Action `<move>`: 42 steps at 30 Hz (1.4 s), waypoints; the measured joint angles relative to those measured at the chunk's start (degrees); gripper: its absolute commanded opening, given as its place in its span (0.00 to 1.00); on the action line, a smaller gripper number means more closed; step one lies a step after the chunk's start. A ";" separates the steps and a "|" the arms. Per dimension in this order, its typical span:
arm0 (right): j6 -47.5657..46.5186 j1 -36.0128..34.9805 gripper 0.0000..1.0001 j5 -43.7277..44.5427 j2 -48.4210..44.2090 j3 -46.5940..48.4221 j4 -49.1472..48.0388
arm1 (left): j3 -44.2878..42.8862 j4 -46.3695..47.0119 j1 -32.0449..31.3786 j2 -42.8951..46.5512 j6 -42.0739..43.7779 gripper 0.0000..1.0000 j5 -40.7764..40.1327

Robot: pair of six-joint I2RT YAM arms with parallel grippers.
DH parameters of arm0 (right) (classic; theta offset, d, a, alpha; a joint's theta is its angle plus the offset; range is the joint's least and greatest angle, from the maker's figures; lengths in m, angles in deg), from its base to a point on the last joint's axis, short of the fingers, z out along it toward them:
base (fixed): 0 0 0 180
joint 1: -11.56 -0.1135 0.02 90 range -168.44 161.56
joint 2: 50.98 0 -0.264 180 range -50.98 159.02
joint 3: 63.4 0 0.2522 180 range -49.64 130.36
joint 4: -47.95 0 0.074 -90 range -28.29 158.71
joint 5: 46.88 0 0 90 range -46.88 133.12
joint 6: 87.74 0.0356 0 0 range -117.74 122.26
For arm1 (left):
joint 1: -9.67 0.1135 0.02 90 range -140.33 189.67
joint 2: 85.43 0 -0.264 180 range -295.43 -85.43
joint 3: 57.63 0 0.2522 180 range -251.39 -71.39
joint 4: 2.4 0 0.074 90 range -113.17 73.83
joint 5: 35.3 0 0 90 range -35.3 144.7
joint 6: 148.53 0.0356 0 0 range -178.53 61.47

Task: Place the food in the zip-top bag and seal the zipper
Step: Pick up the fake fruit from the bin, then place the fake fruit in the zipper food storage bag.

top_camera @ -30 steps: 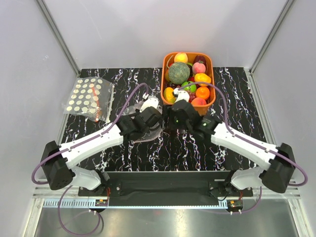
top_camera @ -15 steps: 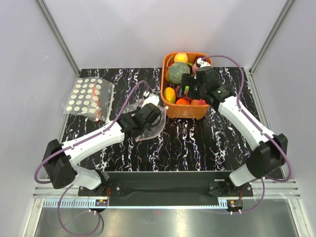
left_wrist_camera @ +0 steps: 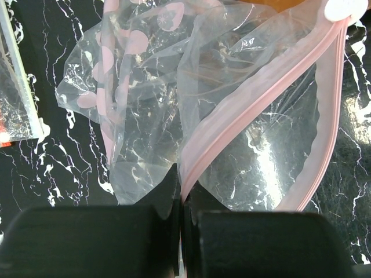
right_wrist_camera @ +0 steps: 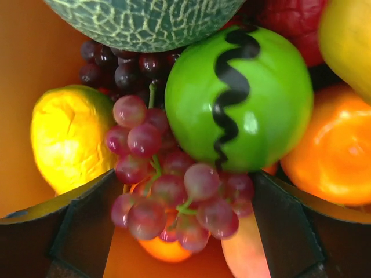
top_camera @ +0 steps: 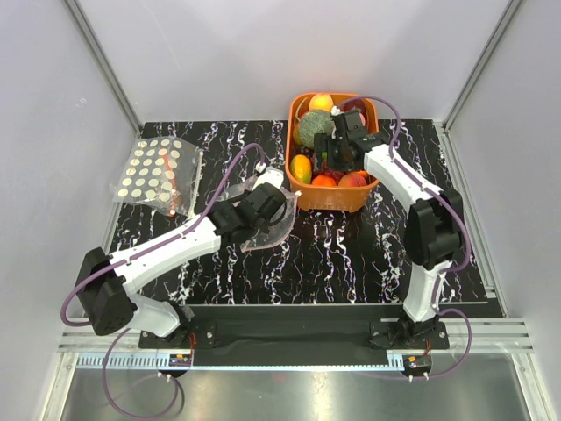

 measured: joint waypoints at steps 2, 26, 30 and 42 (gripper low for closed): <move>-0.74 0.00 0.84 -0.59 2.03 1.55 0.52 | 0.00 0.02 0.00 0.00 0.02 0.00 0.22; -2.21 0.02 0.18 -9.66 -21.20 -10.82 -7.10 | -0.02 -0.02 0.00 0.00 0.63 0.00 1.07; -1.84 -0.07 0.20 -16.61 -27.32 -14.73 -8.90 | -0.50 -0.37 0.00 0.00 0.66 0.00 1.07; -0.63 -10.73 0.23 -26.95 -33.86 -24.90 -7.74 | -4.92 -1.81 0.20 0.00 0.83 0.00 1.11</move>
